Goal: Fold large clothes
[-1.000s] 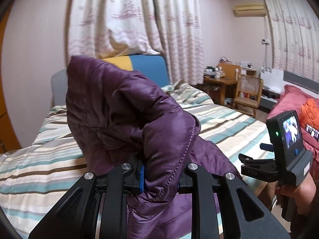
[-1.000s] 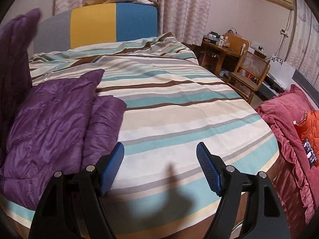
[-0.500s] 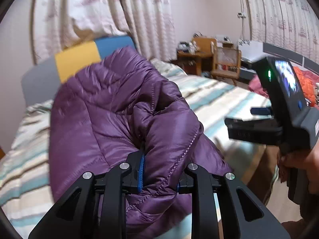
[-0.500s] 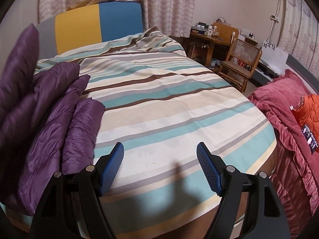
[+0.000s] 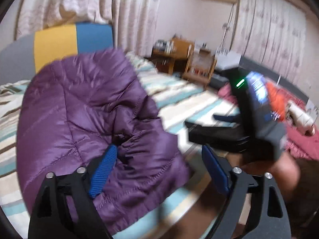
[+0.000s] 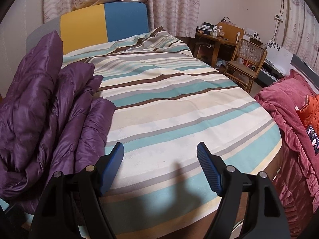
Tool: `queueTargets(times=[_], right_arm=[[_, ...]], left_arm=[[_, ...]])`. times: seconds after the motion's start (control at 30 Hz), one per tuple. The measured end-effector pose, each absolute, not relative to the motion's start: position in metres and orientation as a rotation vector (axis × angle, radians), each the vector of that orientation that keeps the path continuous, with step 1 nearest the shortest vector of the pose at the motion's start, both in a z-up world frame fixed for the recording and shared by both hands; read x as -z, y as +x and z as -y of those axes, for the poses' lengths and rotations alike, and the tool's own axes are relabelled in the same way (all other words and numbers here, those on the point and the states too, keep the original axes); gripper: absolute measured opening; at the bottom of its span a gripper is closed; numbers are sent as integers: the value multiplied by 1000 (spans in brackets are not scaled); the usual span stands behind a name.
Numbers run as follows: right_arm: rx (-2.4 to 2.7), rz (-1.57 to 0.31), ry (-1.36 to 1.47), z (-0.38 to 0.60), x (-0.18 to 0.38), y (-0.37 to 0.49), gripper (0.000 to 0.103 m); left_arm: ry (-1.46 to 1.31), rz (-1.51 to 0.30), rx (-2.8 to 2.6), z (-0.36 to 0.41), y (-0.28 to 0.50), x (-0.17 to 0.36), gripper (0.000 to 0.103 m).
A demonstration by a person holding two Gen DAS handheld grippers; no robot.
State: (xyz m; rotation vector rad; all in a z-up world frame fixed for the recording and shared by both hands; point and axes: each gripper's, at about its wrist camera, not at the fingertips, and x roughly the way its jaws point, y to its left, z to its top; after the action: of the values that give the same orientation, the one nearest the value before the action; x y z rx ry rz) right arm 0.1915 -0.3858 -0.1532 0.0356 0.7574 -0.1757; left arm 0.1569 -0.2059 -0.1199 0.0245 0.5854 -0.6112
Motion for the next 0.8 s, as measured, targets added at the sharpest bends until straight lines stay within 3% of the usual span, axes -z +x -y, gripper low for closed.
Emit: queueTargets(times=[0.3, 0.57, 0.8], right_arm=[[129, -709, 65, 378, 130, 189, 76], [-23, -591, 53, 334, 66, 206, 76], [-232, -566, 29, 254, 28, 258, 74]], left_arm=[[-247, -460, 327, 103, 156, 84, 87], [-543, -640, -143, -6, 211, 107, 87], [-498, -796, -183, 3, 251, 134, 86]])
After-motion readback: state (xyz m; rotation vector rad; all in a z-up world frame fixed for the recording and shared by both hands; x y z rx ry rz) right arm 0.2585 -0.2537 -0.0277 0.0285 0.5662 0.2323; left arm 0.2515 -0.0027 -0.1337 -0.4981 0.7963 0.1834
